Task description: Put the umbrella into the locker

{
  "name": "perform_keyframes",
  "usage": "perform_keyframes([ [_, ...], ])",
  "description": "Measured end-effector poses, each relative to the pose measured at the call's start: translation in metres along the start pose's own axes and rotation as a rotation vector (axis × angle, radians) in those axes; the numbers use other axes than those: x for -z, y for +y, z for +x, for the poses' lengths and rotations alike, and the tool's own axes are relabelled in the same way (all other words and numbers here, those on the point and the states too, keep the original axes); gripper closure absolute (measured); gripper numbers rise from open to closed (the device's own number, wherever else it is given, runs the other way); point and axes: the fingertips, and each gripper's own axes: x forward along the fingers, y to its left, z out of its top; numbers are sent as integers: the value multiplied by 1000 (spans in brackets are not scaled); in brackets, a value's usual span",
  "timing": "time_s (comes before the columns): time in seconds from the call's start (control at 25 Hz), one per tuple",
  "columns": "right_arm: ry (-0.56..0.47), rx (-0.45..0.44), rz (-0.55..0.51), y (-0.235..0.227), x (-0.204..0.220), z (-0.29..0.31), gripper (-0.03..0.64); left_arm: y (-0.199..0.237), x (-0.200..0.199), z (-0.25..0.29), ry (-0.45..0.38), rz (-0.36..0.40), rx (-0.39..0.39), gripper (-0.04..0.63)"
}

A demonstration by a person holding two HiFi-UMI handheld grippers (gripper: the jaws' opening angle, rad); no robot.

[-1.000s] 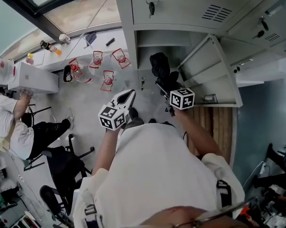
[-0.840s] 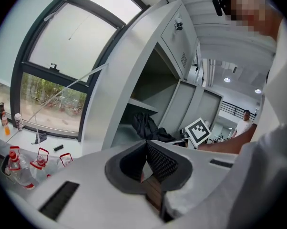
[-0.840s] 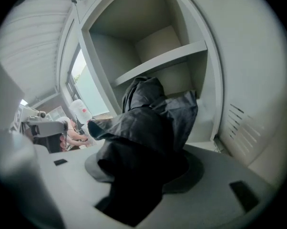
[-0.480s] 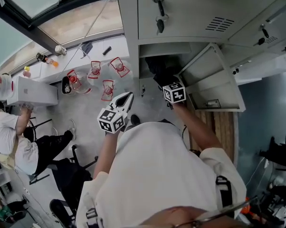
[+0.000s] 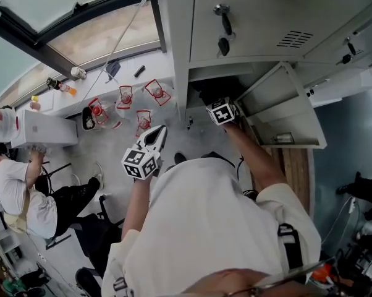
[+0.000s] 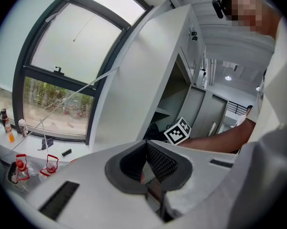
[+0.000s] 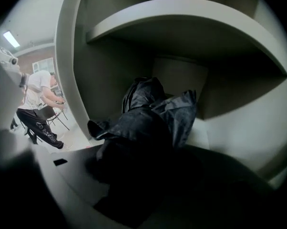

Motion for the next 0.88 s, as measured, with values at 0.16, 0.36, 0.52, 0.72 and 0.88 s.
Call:
perform_keyframes([
  [0.16, 57, 34, -104, -5, 2, 20, 377, 10, -5, -3, 5, 7, 2, 592],
  [0.36, 72, 71, -133, -11, 0, 35, 368, 23, -6, -5, 9, 3, 1, 592],
  [0.52, 93, 89, -130, -18, -1, 41, 335, 29, -5, -2, 15, -4, 11, 592],
  [0.72, 79, 113, -116, -26, -9, 29, 275, 29, -5, 5, 31, 3, 45, 592],
  [0.88, 18, 113, -76, -21, -15, 12, 275, 27, -3, 10, 42, 9, 72, 592],
])
